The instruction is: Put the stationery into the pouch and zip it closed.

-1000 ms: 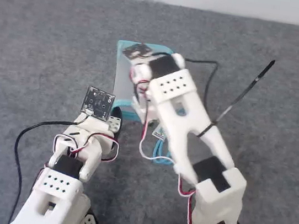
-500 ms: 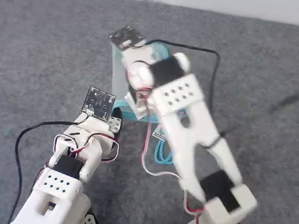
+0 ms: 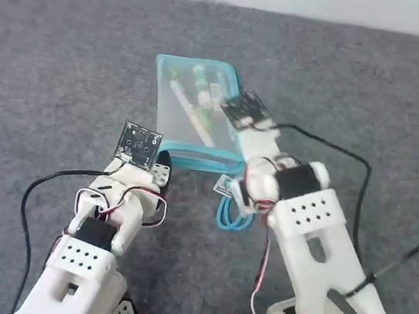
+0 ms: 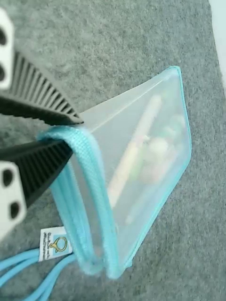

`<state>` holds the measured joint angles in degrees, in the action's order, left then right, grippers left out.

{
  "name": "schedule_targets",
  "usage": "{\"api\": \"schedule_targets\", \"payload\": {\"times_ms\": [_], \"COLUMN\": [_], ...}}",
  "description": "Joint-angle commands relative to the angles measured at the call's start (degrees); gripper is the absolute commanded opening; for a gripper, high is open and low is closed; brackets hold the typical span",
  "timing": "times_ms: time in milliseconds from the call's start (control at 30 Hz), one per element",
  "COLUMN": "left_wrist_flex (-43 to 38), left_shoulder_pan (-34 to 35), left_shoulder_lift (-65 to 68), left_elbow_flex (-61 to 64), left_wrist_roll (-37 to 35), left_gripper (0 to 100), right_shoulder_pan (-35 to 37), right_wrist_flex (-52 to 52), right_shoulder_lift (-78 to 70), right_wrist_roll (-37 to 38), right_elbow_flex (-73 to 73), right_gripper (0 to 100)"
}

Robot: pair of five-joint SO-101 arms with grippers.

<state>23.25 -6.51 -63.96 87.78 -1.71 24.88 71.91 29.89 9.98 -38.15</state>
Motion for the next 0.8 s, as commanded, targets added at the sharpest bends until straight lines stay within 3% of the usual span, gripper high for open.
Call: {"api": "schedule_targets", "payload": {"times_ms": [0,133,767], "left_wrist_flex": [-1.7,-1.7,-2.9], "left_shoulder_pan": [0.0,0.0,2.6], "left_shoulder_lift": [-1.3,-1.3,-1.3], "left_elbow_flex": [-0.5,0.1,-0.2], "left_wrist_roll": [0.3,0.3,0.2], "left_gripper": [1,1,1], "right_shoulder_pan": [-4.1,-5.1,-0.7], "right_wrist_flex": [-5.3,-12.2,-19.9], "right_shoulder_lift": [3.1,3.1,3.8], "right_wrist_roll": [1.3,1.3,-1.6], "right_elbow_flex": [-5.0,-11.6,-19.5], "right_gripper": [14.4,14.4,14.4]}}
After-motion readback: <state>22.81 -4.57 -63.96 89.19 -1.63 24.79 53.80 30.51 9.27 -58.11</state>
